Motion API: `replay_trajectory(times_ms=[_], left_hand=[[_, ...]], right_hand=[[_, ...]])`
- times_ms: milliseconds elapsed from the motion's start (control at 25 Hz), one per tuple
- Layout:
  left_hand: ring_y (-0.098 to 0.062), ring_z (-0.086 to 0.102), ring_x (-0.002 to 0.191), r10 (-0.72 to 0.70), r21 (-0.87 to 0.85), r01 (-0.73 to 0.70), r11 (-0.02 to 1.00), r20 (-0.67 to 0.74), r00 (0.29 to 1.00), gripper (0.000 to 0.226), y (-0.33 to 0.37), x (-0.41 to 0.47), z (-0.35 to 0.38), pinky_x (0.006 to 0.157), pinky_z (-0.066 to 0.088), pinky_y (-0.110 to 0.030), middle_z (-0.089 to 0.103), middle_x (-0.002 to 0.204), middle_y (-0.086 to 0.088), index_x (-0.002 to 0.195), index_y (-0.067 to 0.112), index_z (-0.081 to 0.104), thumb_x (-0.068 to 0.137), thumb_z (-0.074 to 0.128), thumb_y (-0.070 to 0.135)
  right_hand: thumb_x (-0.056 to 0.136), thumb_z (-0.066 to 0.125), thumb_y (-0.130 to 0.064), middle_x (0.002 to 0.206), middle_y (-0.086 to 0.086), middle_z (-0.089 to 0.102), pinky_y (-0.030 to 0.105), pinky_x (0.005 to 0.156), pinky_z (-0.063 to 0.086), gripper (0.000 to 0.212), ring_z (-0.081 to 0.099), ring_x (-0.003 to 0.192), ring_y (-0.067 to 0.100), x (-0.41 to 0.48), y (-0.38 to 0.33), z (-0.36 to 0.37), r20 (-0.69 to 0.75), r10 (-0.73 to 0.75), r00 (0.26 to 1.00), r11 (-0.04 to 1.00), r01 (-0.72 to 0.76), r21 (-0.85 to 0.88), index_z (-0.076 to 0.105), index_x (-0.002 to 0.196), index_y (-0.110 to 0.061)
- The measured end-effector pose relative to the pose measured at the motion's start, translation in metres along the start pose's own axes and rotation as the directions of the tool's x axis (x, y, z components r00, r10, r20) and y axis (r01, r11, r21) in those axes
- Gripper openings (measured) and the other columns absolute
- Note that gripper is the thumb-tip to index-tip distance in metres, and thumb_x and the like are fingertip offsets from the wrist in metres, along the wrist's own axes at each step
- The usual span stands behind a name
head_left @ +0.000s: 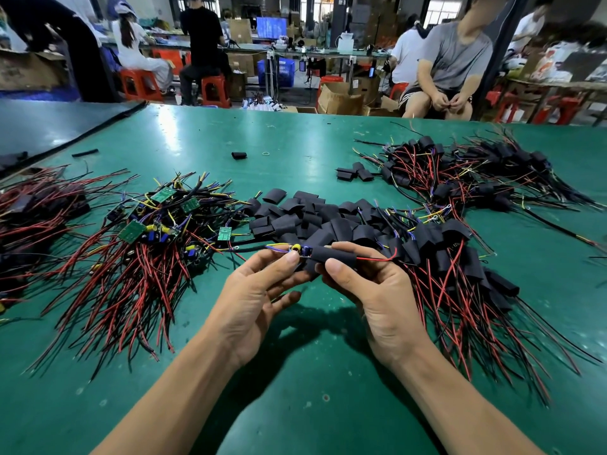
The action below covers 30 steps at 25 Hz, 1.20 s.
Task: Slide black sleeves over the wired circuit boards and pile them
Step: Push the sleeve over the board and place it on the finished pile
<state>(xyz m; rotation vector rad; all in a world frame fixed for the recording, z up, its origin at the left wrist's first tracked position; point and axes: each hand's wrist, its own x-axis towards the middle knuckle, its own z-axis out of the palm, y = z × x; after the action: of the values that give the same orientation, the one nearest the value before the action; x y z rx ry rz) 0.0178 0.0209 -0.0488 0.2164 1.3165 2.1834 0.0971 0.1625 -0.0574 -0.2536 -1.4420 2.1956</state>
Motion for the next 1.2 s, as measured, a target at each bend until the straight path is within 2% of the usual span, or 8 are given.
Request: replay_trajectory(times_ms=[280, 520, 680, 920, 1040, 1200], left_hand=[[-0.011, 0.071, 0.075, -0.040, 0.016, 0.040, 0.999, -0.014, 0.999, 0.019, -0.0017, 0.0015, -0.0026, 0.059, 0.050, -0.019, 0.076, 0.095, -0.002, 0.074, 0.028, 0.075, 0.057, 0.081, 0.032], [-0.014, 0.072, 0.073, -0.032, 0.030, 0.032, 0.999, -0.003, 0.999, 0.020, -0.0030, 0.0013, -0.0035, 0.056, 0.052, -0.020, 0.076, 0.091, -0.004, 0.072, 0.026, 0.075, 0.054, 0.083, 0.030], [-0.014, 0.071, 0.070, -0.018, 0.057, 0.017, 0.998, 0.007, 1.000, 0.021, -0.0022, 0.0012, -0.0034, 0.055, 0.051, -0.020, 0.075, 0.090, -0.004, 0.074, 0.026, 0.076, 0.055, 0.084, 0.029], [-0.016, 0.070, 0.068, 0.089, 0.217, -0.084, 0.973, -0.015, 0.996, 0.038, -0.0015, -0.0006, -0.0066, 0.058, 0.047, -0.021, 0.076, 0.089, -0.005, 0.094, 0.017, 0.071, 0.059, 0.082, 0.029], [-0.017, 0.070, 0.067, 0.149, 0.263, -0.146, 0.954, 0.007, 0.989, 0.042, -0.0012, -0.0010, -0.0068, 0.057, 0.049, -0.019, 0.077, 0.089, -0.007, 0.094, 0.017, 0.072, 0.057, 0.084, 0.032], [-0.017, 0.070, 0.066, 0.218, 0.334, -0.210, 0.919, 0.014, 0.976, 0.036, -0.0017, 0.0003, -0.0075, 0.055, 0.050, -0.018, 0.077, 0.086, -0.009, 0.089, 0.019, 0.075, 0.058, 0.083, 0.036]], right_hand=[[0.063, 0.085, -0.019, 0.096, 0.014, 0.077, 0.024, 0.078, 0.056, 0.034, 0.073, 0.089, 0.025, -0.0017, 0.0013, 0.0022, -0.023, -0.029, 0.999, 0.997, 0.027, -0.071, 0.077, 0.096, -0.014], [0.060, 0.085, -0.018, 0.098, 0.018, 0.076, 0.027, 0.078, 0.058, 0.041, 0.073, 0.087, 0.026, -0.0020, 0.0025, 0.0029, -0.022, 0.049, 0.999, 0.998, -0.049, 0.028, 0.075, 0.099, -0.010], [0.060, 0.085, -0.018, 0.097, 0.018, 0.076, 0.027, 0.075, 0.058, 0.038, 0.073, 0.085, 0.026, -0.0006, 0.0016, 0.0023, 0.008, 0.084, 0.996, 0.993, -0.085, 0.086, 0.076, 0.096, -0.013], [0.060, 0.085, -0.023, 0.097, 0.016, 0.076, 0.025, 0.071, 0.058, 0.039, 0.074, 0.085, 0.025, -0.0006, -0.0001, 0.0010, -0.002, 0.135, 0.991, 0.989, -0.135, 0.062, 0.076, 0.096, -0.012], [0.061, 0.084, -0.022, 0.099, 0.016, 0.076, 0.025, 0.072, 0.058, 0.042, 0.074, 0.087, 0.024, 0.0002, 0.0001, 0.0009, 0.003, 0.156, 0.988, 0.984, -0.155, 0.089, 0.074, 0.100, -0.010], [0.063, 0.084, -0.016, 0.105, 0.019, 0.075, 0.026, 0.079, 0.058, 0.044, 0.072, 0.094, 0.028, 0.0006, 0.0011, 0.0006, 0.033, 0.126, 0.991, 0.987, -0.128, 0.092, 0.072, 0.104, -0.009]])
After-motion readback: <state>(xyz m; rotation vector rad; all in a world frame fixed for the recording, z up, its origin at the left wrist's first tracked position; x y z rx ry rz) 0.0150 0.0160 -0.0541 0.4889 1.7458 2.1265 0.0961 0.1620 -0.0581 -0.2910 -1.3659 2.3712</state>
